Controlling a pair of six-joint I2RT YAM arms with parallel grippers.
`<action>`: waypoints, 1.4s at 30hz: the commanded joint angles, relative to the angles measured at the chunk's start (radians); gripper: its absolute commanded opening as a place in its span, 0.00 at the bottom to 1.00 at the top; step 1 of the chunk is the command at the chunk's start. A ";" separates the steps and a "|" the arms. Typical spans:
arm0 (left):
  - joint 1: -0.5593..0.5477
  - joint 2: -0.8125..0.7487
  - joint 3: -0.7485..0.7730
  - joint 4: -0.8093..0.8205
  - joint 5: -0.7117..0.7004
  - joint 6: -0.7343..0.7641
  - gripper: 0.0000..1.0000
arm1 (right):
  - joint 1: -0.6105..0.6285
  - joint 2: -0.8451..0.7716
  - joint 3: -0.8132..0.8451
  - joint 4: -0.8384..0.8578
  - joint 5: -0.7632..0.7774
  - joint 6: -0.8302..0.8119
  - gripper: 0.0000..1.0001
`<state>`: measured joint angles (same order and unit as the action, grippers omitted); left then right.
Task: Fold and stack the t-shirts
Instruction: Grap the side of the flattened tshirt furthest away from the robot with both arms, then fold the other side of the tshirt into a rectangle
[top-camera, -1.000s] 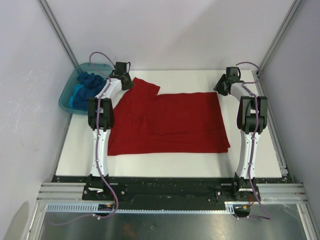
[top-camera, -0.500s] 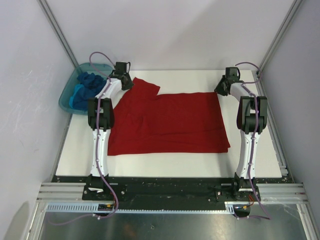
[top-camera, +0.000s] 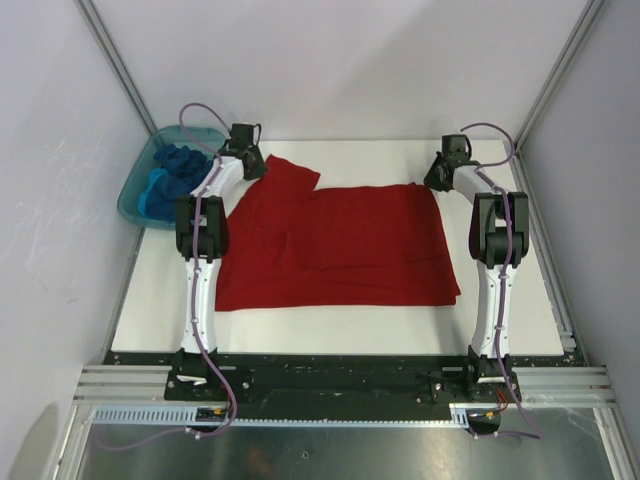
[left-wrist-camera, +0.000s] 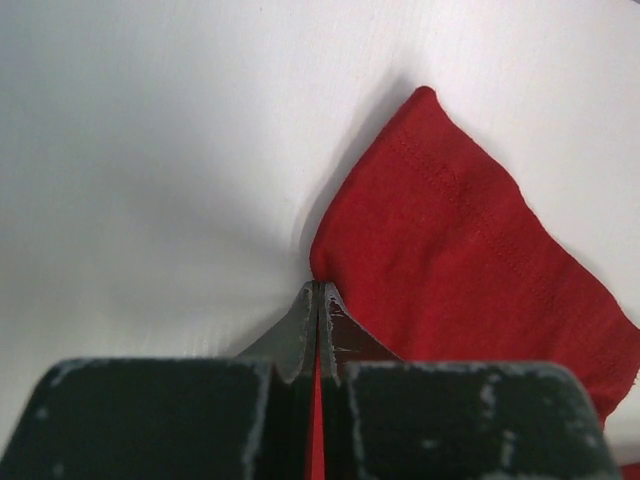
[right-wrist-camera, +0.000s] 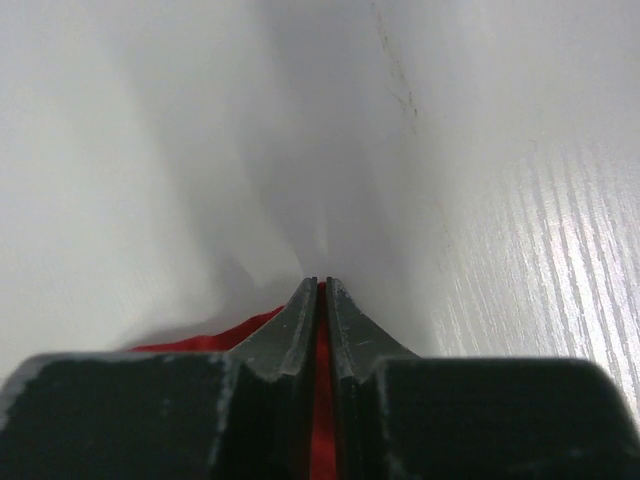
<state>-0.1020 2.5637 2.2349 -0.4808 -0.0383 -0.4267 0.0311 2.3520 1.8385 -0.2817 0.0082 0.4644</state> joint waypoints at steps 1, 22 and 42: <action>-0.008 -0.096 0.002 0.024 0.025 0.028 0.00 | 0.002 -0.003 0.030 -0.069 0.040 -0.015 0.07; -0.008 -0.097 0.158 0.033 0.023 0.078 0.00 | -0.024 -0.004 0.131 -0.058 0.102 0.023 0.00; -0.008 -0.396 -0.199 0.080 0.095 0.122 0.00 | -0.054 -0.257 -0.145 -0.002 0.070 0.047 0.00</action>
<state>-0.1043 2.3306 2.1338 -0.4423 0.0402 -0.3470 -0.0200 2.2387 1.7641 -0.3332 0.0784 0.4858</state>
